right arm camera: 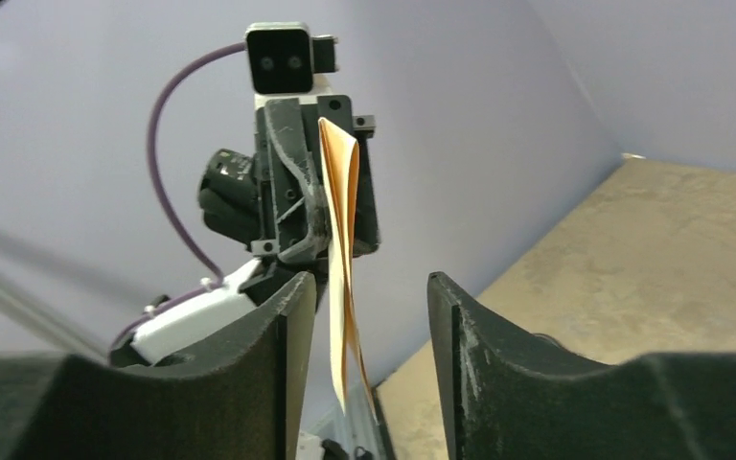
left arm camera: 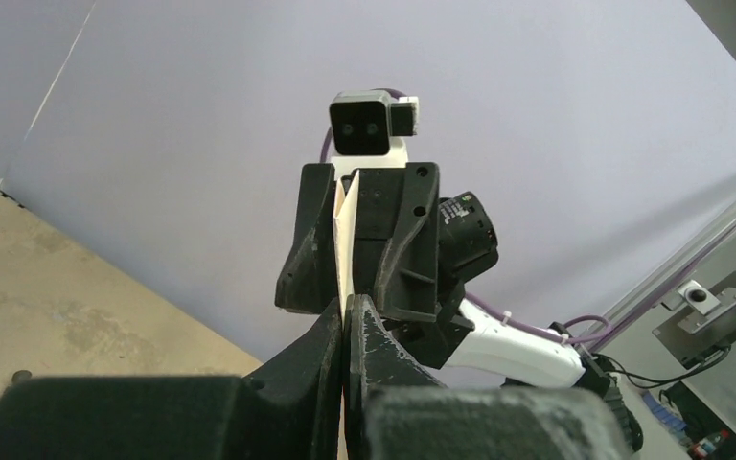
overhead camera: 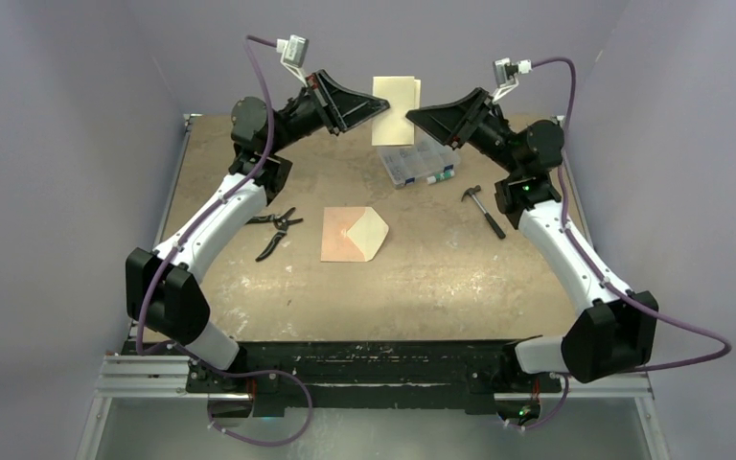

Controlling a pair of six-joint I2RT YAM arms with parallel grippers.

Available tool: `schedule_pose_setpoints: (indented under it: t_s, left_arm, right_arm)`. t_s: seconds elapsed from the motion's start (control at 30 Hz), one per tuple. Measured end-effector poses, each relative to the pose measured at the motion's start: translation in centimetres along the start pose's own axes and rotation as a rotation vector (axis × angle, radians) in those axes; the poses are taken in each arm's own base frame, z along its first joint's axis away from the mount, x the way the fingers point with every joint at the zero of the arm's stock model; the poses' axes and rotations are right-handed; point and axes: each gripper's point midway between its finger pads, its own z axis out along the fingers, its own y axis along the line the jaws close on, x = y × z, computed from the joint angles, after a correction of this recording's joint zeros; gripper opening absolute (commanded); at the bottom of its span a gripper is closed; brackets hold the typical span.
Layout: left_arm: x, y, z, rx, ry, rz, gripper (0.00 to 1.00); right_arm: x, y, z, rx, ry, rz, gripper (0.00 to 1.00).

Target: Place the letter into the envelope and seal it

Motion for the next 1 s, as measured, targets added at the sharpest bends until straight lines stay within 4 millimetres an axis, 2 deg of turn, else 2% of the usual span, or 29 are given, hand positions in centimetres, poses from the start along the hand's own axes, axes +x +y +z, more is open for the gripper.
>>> schedule_pose_setpoints:
  t_s: [0.13,0.2,0.27,0.33,0.4,0.57,0.63,0.77,0.8,0.93,0.97,1.0]
  left_arm:
    - [-0.3,-0.6,0.0,0.018,-0.009,-0.015,0.06]
    - [-0.4,-0.9,0.1,0.031,-0.015,-0.021,0.1]
    - [-0.5,-1.1,0.1,0.042,-0.019,-0.023,0.18]
    - [-0.5,-1.1,0.1,0.046,-0.02,-0.029,0.28]
    - [-0.6,-0.9,0.3,0.046,-0.021,-0.028,0.32]
    - [-1.6,-0.4,0.2,0.023,-0.029,-0.006,0.34]
    - [-2.1,-0.2,0.1,0.01,-0.037,0.012,0.3]
    - [-2.7,0.2,-0.1,-0.014,-0.038,0.032,0.03]
    - [-2.7,0.3,-0.1,-0.016,-0.038,0.032,0.0]
    - [-2.5,0.5,-0.1,-0.023,-0.03,0.032,0.0]
    - [-2.4,0.6,-0.1,-0.026,-0.028,0.032,0.0]
    - [-2.4,0.7,-0.1,-0.029,-0.027,0.034,0.0]
  right_arm:
    - [0.7,0.5,0.0,-0.072,0.019,0.049,0.33]
    - [0.9,0.5,0.1,-0.094,0.029,0.064,0.23]
    - [1.0,0.7,0.2,-0.111,0.034,0.072,0.09]
    - [1.0,0.9,0.1,-0.122,0.039,0.072,0.0]
    - [1.1,1.3,0.1,-0.138,0.045,0.068,0.0]
    - [1.5,1.6,-0.1,-0.157,0.07,0.054,0.0]
    - [1.7,1.7,-0.2,-0.161,0.087,0.045,0.0]
    - [2.1,1.5,0.0,-0.168,0.125,0.021,0.0]
    - [2.3,1.4,0.0,-0.169,0.138,0.018,0.02]
    - [2.9,0.9,0.0,-0.169,0.173,0.013,0.42]
    - [3.1,0.8,0.0,-0.171,0.181,0.008,0.49]
    - [3.3,0.6,0.0,-0.173,0.193,0.004,0.52]
